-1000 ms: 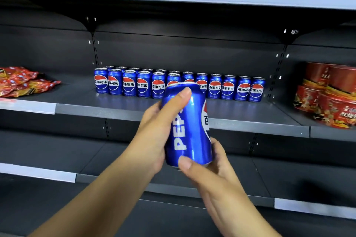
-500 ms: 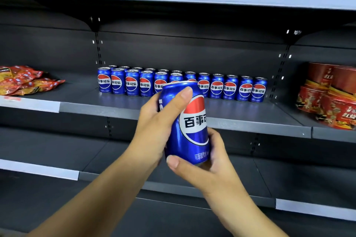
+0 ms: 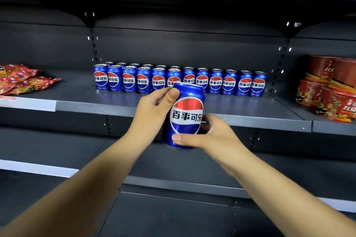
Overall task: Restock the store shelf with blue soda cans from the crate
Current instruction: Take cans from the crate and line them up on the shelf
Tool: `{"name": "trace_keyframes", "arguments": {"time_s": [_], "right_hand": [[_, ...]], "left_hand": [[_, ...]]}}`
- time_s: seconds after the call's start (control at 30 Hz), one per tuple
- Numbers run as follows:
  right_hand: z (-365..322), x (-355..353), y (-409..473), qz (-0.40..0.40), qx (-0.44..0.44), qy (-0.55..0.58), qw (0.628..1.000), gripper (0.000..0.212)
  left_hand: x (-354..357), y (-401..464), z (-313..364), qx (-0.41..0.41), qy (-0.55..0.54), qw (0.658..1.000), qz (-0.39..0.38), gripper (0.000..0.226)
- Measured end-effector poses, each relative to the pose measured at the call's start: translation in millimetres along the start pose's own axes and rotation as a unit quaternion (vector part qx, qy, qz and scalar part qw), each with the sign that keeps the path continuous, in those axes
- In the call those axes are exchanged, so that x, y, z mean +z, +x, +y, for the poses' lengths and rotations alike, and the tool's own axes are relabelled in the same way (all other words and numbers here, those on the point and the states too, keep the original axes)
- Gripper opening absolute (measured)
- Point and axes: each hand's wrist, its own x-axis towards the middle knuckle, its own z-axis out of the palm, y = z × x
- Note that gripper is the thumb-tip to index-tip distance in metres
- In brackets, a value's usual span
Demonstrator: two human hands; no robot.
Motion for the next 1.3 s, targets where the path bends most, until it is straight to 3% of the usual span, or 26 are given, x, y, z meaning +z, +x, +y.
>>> {"name": "trace_keyframes", "arguments": {"time_s": [0.17, 0.27, 0.37, 0.47, 0.77, 1.0, 1.13, 1.3], "right_hand": [[1.0, -9.1, 64.4, 0.085, -0.012, -0.055, 0.995, 0.039], [-1.2, -12.1, 102.9, 0.137, -0.014, -0.081, 0.987, 0.056], [-1.6, -13.5, 137.3, 0.182, -0.023, -0.092, 0.979, 0.058], [3.5, -20.6, 170.8, 0.188, -0.013, -0.122, 0.974, 0.064], [86.3, -35.3, 239.2, 0.185, 0.024, -0.159, 0.970, 0.065], [98.2, -46.6, 282.4, 0.127, 0.055, -0.211, 0.968, 0.069], [108.9, -51.7, 310.3, 0.130, 0.083, -0.272, 0.950, 0.068], [128.8, -61.4, 339.9, 0.148, 0.133, -0.351, 0.915, 0.070]], "left_hand": [[-7.5, 63.6, -24.4, -0.055, 0.171, 0.984, 0.012, 0.055], [-8.5, 98.9, -46.2, -0.054, 0.260, 0.964, 0.011, 0.040], [-9.7, 129.1, -69.5, -0.081, 0.359, 0.930, -0.007, 0.013], [-9.7, 152.8, -89.2, -0.117, 0.450, 0.885, -0.027, 0.006], [10.3, 194.3, -171.9, -0.155, 0.510, 0.843, -0.067, 0.018], [24.3, 218.5, -201.0, -0.145, 0.488, 0.859, -0.060, 0.012], [27.8, 232.1, -212.5, -0.140, 0.503, 0.849, -0.081, 0.018], [24.3, 244.1, -227.7, -0.115, 0.533, 0.838, -0.033, 0.017]]}}
